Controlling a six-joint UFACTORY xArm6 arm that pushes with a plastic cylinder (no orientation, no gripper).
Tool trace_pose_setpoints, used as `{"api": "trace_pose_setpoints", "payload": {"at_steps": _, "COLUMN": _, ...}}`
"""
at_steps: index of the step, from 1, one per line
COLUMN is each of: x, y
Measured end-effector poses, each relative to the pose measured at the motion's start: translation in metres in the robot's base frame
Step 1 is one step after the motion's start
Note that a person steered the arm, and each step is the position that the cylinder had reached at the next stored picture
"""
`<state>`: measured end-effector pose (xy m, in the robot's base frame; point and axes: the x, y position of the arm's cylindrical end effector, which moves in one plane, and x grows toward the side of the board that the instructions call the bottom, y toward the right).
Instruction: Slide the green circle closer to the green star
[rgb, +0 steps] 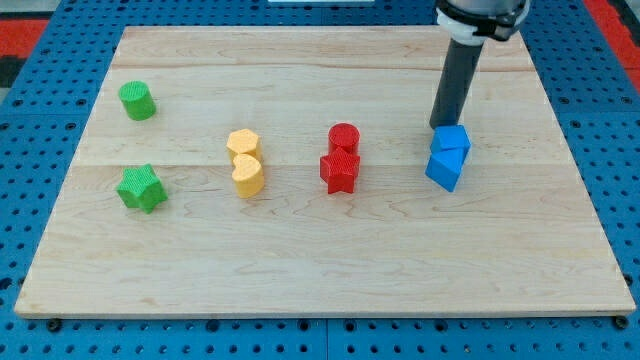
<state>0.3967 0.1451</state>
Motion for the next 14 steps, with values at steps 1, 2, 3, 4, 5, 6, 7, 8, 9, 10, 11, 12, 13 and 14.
{"api": "trace_pose_setpoints", "payload": {"at_steps": 1, "x": 0.008, "y": 0.000}}
{"api": "trace_pose_setpoints", "payload": {"at_steps": 2, "x": -0.022, "y": 0.000}}
{"api": "trace_pose_setpoints", "payload": {"at_steps": 3, "x": -0.065, "y": -0.031}}
{"api": "trace_pose_setpoints", "payload": {"at_steps": 4, "x": -0.094, "y": -0.107}}
{"api": "trace_pose_setpoints", "payload": {"at_steps": 5, "x": -0.122, "y": -0.180}}
{"api": "trace_pose_setpoints", "payload": {"at_steps": 6, "x": -0.128, "y": -0.242}}
{"api": "trace_pose_setpoints", "payload": {"at_steps": 7, "x": -0.119, "y": -0.308}}
{"api": "trace_pose_setpoints", "payload": {"at_steps": 8, "x": -0.119, "y": -0.366}}
{"api": "trace_pose_setpoints", "payload": {"at_steps": 9, "x": -0.110, "y": -0.398}}
{"api": "trace_pose_setpoints", "payload": {"at_steps": 10, "x": -0.087, "y": -0.399}}
{"api": "trace_pose_setpoints", "payload": {"at_steps": 11, "x": -0.060, "y": -0.397}}
{"api": "trace_pose_setpoints", "payload": {"at_steps": 12, "x": -0.038, "y": -0.395}}
{"api": "trace_pose_setpoints", "payload": {"at_steps": 13, "x": -0.047, "y": -0.395}}
{"api": "trace_pose_setpoints", "payload": {"at_steps": 14, "x": -0.082, "y": -0.395}}
